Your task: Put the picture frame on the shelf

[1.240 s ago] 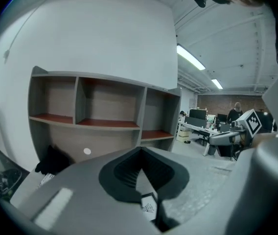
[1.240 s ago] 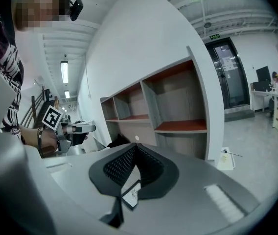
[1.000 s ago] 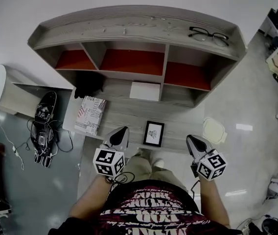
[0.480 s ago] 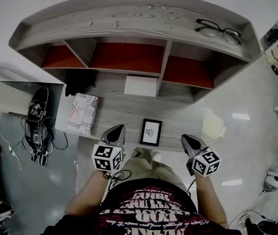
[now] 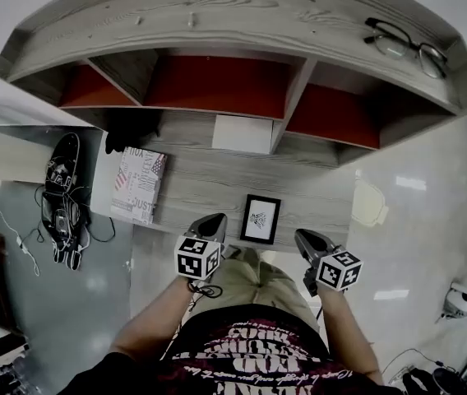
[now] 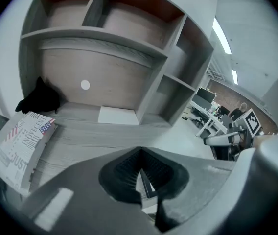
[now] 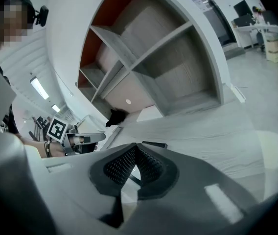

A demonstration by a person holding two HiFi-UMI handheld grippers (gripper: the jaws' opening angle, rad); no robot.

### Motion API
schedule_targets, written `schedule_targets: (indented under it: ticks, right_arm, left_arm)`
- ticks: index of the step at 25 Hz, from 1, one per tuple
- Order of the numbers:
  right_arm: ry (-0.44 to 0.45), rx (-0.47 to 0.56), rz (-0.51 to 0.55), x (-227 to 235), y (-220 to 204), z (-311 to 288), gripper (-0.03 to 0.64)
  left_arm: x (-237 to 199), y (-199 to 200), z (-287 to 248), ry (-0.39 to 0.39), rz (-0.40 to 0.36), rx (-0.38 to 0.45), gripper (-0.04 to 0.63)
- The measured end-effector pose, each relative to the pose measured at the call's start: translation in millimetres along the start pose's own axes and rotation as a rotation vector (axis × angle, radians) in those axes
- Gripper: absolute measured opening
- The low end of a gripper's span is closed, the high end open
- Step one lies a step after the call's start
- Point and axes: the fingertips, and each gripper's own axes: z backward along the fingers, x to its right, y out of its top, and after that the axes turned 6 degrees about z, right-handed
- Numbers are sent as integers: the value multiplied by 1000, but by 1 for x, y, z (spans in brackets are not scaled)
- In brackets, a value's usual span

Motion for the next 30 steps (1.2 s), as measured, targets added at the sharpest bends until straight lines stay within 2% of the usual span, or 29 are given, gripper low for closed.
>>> schedule_targets:
  ticks: [8,12,18,20,23,25,30]
  right_arm:
    - [-8,-106,-68,26,-43,-32,28]
    - [18,-160,-81,27,-64,-54,28]
    - [21,-203,-87,32,-85,-80,38]
    - [33,-219,-92,30,-89,-87,97]
    - [50,-246,-109,28,-95,-94,109]
    - [58,-263,-114,25,-100,-97,133]
    - [44,-259,-110,25,-100,-99,109]
  left_arm:
    - [-7,-38,-37,-41,59,-121,1]
    - [-5,-63,-53,-60,48,-183,2]
    - [-1,-91,-74,-97,77,-253,4]
    - [2,-97,-79,-118,97,-274,56]
    - [5,-105,-85,-137,130,-296,82]
    - [8,-110,-88,-156,143,-315,123]
    - [7,-120,-94,-156,146,-348,164]
